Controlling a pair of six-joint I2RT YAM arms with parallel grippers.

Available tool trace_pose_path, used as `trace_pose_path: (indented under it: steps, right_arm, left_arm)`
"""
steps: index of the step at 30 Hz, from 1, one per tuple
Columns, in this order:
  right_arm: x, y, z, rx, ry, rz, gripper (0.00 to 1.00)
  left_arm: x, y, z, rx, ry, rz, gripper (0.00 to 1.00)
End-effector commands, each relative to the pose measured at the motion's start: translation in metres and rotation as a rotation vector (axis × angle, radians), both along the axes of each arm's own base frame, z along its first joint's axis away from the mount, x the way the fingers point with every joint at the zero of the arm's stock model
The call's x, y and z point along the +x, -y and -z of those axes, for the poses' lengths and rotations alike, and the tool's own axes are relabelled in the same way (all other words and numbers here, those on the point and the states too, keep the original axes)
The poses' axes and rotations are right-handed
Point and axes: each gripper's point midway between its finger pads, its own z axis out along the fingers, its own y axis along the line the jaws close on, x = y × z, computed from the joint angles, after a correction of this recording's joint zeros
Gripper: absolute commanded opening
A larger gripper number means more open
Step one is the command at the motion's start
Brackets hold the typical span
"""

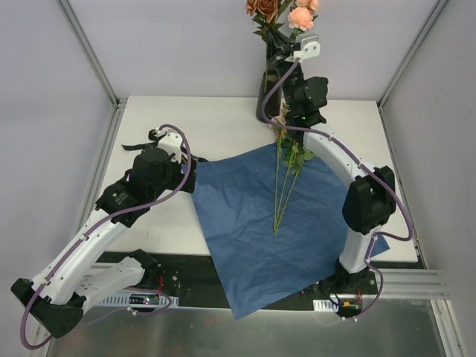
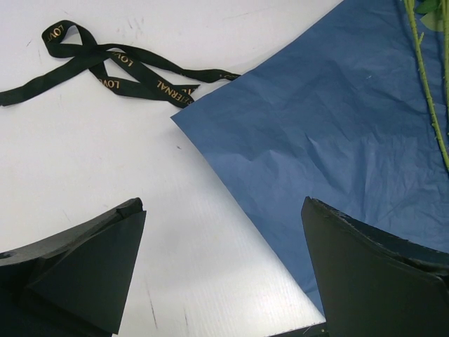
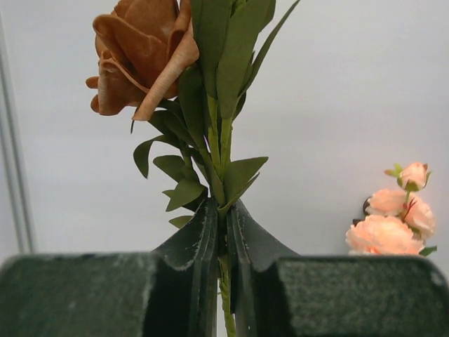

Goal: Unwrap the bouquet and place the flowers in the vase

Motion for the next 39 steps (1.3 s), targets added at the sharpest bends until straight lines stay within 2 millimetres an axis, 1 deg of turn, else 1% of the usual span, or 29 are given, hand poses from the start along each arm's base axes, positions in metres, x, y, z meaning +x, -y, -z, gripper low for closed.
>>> trace_pose_path:
  steps: [1,2,4,6,9,11,17,19,20,22,25,28,29,30,32,35,37,38,39]
  right_arm:
    - [0.001,0.012,-0.055,0.014,0.19,0.045,0.0]
    - [0.01,0.01,-0.053,-0.001,0.187,0.054,0.0]
    - [0.022,0.009,-0.055,-0.018,0.196,0.059,0.0]
    - [0.034,0.013,-0.055,-0.019,0.197,0.074,0.0]
    - [0.051,0.019,-0.049,-0.016,0.186,0.091,0.0]
    - [0.064,0.023,-0.041,-0.017,0.169,0.099,0.0]
    - [0.099,0.03,-0.004,-0.013,0.11,0.097,0.0]
    - [0.109,0.029,0.012,-0.016,0.078,0.092,0.0]
    - [0.112,0.024,0.02,-0.039,0.072,0.068,0.0]
    - [0.12,0.021,0.042,-0.057,0.03,0.063,0.0]
    - [0.129,0.023,0.065,-0.067,-0.013,0.074,0.0]
    - [0.132,0.025,0.077,-0.058,-0.047,0.071,0.0]
    - [0.131,0.024,0.082,-0.06,-0.061,0.067,0.02]
    - [0.133,0.03,0.084,-0.037,-0.084,0.086,0.06]
    - [0.129,0.029,0.09,-0.028,-0.113,0.08,0.14]
    - [0.124,0.033,0.095,-0.008,-0.144,0.09,0.19]
    - [0.12,0.037,0.1,0.027,-0.18,0.094,0.27]
    - [0.116,0.039,0.102,0.053,-0.201,0.091,0.29]
    - [0.113,0.039,0.114,0.064,-0.236,0.081,0.32]
  left_arm:
    - [0.0,0.005,-0.014,-0.033,0.045,0.021,0.99]
    - [0.0,0.006,-0.013,-0.035,0.042,0.024,0.99]
    - [0.0,0.007,-0.013,-0.038,0.04,0.031,0.99]
    - [0.0,0.007,-0.014,-0.039,0.041,0.031,0.99]
    - [-0.001,0.007,-0.018,-0.048,0.052,0.03,0.99]
    - [-0.002,0.006,-0.018,-0.049,0.053,0.03,0.99]
    - [0.001,0.008,-0.013,-0.035,0.037,0.034,0.99]
    - [0.001,0.007,-0.012,-0.029,0.035,0.031,0.99]
    - [0.002,0.007,-0.012,-0.026,0.035,0.029,0.99]
    - [0.002,0.006,-0.012,-0.025,0.039,0.025,0.99]
    - [0.002,0.005,-0.011,-0.019,0.037,0.02,0.99]
    - [0.003,0.006,-0.009,-0.016,0.03,0.022,0.99]
    - [0.003,0.007,-0.009,-0.017,0.03,0.022,0.99]
    - [0.003,0.007,-0.008,-0.015,0.025,0.025,0.99]
    - [0.003,0.007,-0.009,-0.017,0.027,0.027,0.99]
    - [0.004,0.006,-0.008,-0.012,0.027,0.019,0.99]
    - [0.004,0.005,-0.007,-0.01,0.027,0.016,0.99]
    - [0.003,0.005,-0.007,-0.008,0.027,0.017,0.99]
    - [0.004,0.005,-0.007,-0.006,0.028,0.017,0.99]
